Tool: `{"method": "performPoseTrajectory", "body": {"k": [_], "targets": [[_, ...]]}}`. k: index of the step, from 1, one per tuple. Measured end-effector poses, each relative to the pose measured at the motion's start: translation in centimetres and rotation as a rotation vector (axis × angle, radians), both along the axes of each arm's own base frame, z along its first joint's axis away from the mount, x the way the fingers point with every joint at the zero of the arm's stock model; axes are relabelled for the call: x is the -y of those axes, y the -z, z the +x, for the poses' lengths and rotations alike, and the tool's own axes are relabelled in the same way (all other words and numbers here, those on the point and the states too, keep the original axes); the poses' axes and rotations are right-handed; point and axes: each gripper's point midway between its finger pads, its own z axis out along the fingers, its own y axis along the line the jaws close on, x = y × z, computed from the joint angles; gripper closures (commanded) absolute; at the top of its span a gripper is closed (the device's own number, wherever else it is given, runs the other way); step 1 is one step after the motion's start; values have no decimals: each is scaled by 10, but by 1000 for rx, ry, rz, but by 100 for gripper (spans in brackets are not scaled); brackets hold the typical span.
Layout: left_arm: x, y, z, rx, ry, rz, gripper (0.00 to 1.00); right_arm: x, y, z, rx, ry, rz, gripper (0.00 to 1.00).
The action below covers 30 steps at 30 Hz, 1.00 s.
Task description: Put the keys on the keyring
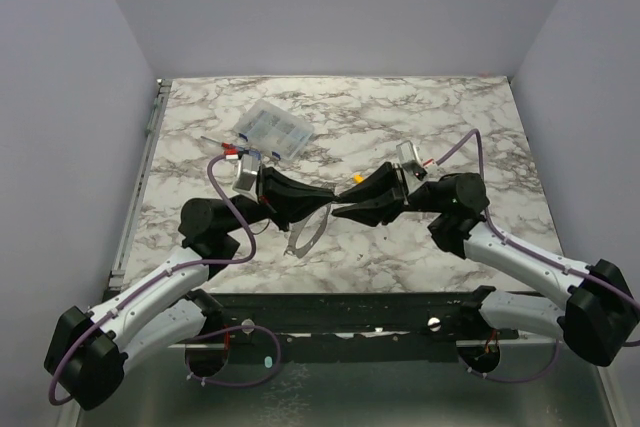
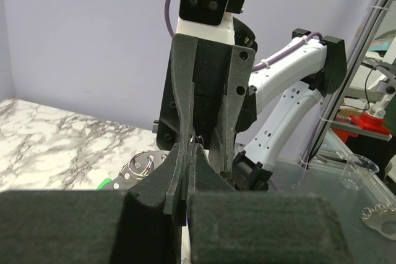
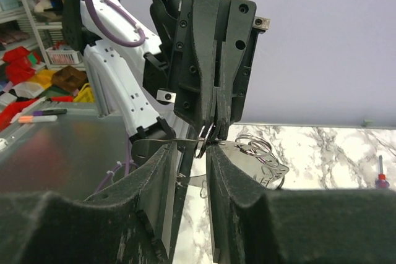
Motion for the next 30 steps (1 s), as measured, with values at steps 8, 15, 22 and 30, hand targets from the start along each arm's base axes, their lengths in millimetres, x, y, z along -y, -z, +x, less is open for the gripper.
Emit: {"method": "performPoseTrajectory", "body": {"k": [8, 15, 22, 30], "targets": [[2, 8, 6, -14, -19, 44, 100, 1, 10, 4, 0, 37, -48, 80], [3, 13, 6, -22, -18, 63, 100, 0, 17, 13, -11, 83, -71, 99], [2, 14, 7, -8, -24, 68, 69, 0, 17, 15, -15, 96, -71, 99], [2, 13, 6, -5, -21, 69, 64, -2, 11, 9, -32, 70, -49, 99]]}}
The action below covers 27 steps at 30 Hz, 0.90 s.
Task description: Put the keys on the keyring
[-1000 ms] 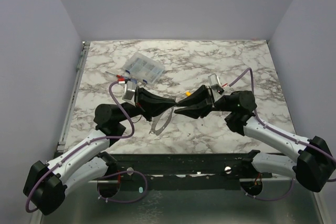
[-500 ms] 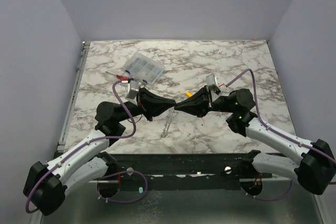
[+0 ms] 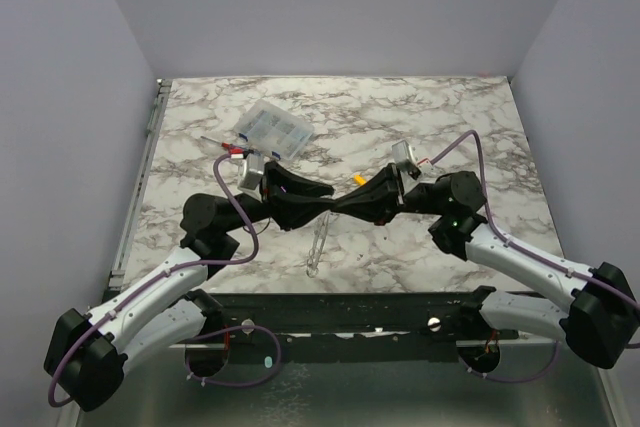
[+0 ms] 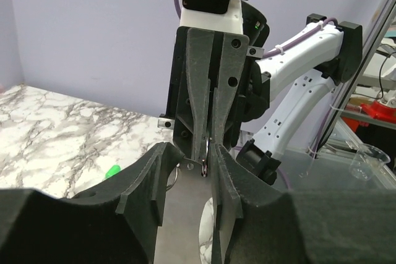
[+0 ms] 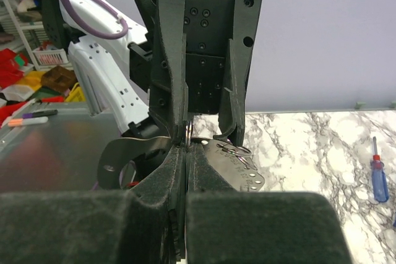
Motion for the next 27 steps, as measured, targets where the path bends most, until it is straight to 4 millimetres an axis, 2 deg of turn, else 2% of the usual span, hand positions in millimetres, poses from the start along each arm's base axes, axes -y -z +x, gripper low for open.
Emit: {"method": "performPoseTrajectory", "body": {"k": [3, 4, 6, 7, 12, 13, 17, 19, 27], "targets": [[0, -3, -1, 5, 2, -8, 73, 0, -3, -1, 0, -8, 18, 99], [0, -4, -1, 7, 3, -11, 78, 0, -4, -1, 0, -10, 21, 99], [0, -7, -1, 11, 7, -18, 97, 0, -5, -1, 0, -12, 29, 99], [0, -7, -2, 9, 11, -21, 100, 0, -6, -1, -2, -12, 32, 99], [0, -12, -6, 18, 31, -35, 100, 0, -8, -1, -1, -17, 54, 99], [0, -12, -6, 17, 33, -37, 100, 0, -8, -2, -2, -19, 58, 94], [0, -12, -7, 15, 35, -38, 100, 1, -7, -3, -8, -24, 65, 65], [0, -12, -6, 12, 33, -36, 100, 1, -8, -4, -5, -25, 65, 58], [-1, -7, -6, 12, 20, -14, 100, 7, -6, -8, 38, 5, 31, 54]]}}
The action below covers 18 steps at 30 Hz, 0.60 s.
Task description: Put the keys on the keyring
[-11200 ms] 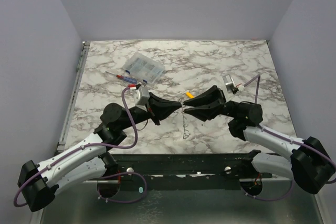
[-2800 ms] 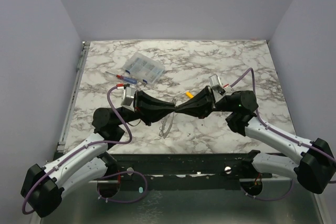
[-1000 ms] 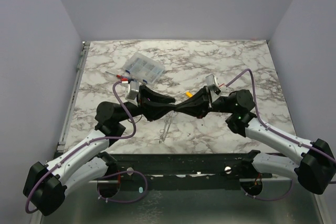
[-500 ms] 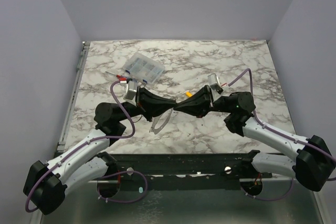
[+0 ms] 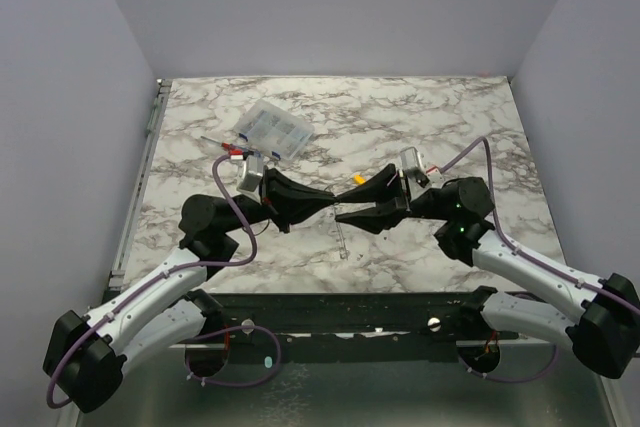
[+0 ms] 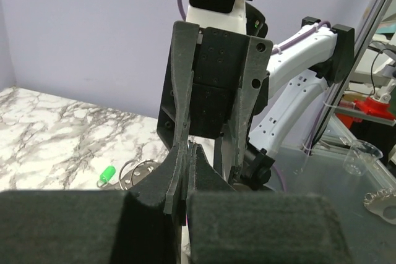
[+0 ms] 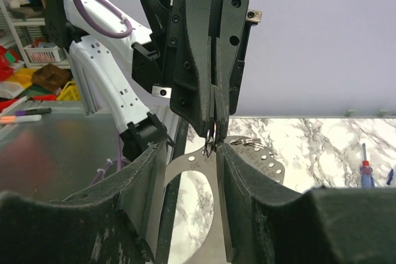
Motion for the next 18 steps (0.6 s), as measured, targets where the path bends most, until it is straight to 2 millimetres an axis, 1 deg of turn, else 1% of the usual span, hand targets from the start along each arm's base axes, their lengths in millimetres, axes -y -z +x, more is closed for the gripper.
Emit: {"method": "performPoseTrajectory", "body": {"k": [2, 3, 10, 18], "targets": [[0, 3, 0, 0, -4, 11, 100, 1, 6, 2, 2, 19, -27, 54], [0, 4, 1, -1, -6, 20, 100, 2, 5, 1, 11, 27, -31, 54], [1, 15, 3, -10, -15, 60, 100, 3, 16, 14, 25, 95, -128, 55], [2, 23, 5, -13, -19, 88, 100, 3, 25, 19, 27, 123, -182, 56]]}}
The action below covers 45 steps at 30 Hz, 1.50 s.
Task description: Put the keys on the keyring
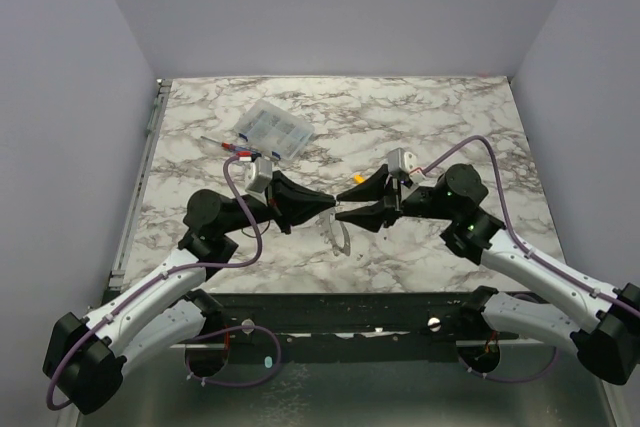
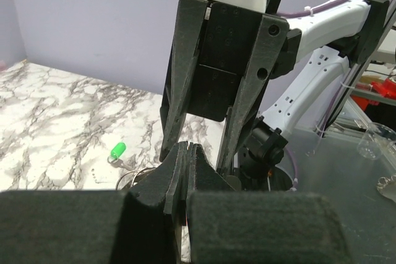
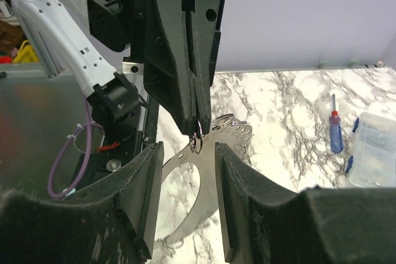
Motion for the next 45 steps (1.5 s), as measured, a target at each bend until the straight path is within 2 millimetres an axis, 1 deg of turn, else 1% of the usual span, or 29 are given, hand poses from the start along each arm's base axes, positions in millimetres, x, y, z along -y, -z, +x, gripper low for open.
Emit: {"method": "performPoseTrajectory", "body": {"k": [6, 9, 11, 14, 16, 19, 21, 24, 25, 28, 31, 34, 38, 39, 40, 41, 45], "targets": [[0, 8, 2, -2, -12, 35, 100, 4, 2, 6, 3, 50, -22, 56], [1, 10, 4, 0, -16, 48, 100, 10, -5, 11, 17, 107, -7, 55], [1, 10, 4, 4, -18, 51, 100, 16, -14, 16, 33, 161, 17, 53], [0, 9, 4, 10, -22, 54, 100, 28, -27, 24, 51, 260, 59, 49], [0, 10, 4, 16, -25, 58, 100, 37, -30, 29, 50, 323, 81, 43], [-2, 8, 4, 35, -35, 57, 100, 55, -30, 43, 4, 458, 121, 37], [-3, 7, 4, 48, -41, 57, 100, 66, -26, 52, -48, 546, 143, 34], [-6, 5, 4, 75, -64, 59, 100, 82, -13, 70, -143, 687, 136, 26], [-7, 4, 5, 84, -72, 58, 100, 87, -6, 76, -179, 736, 122, 23], [-11, -1, 5, 118, -96, 52, 100, 100, 17, 94, -285, 878, 61, 17], [-12, -1, 7, 132, -111, 55, 100, 116, 41, 107, -384, 1020, 0, 14], [-12, 5, 10, 124, -126, 77, 100, 134, 56, 113, -464, 1148, -35, 14], [-13, 12, 17, 112, -157, 100, 100, 157, 69, 118, -557, 1315, -43, 13], [-13, 13, 18, 108, -163, 106, 100, 162, 73, 120, -580, 1359, -46, 10], [-13, 16, 20, 103, -170, 113, 100, 167, 78, 121, -606, 1400, -49, 4], [-14, 17, 21, 99, -177, 119, 100, 171, 85, 122, -636, 1443, -63, 1], [-15, 20, 26, 94, -204, 129, 100, 179, 124, 127, -742, 1550, -169, 0]]}}
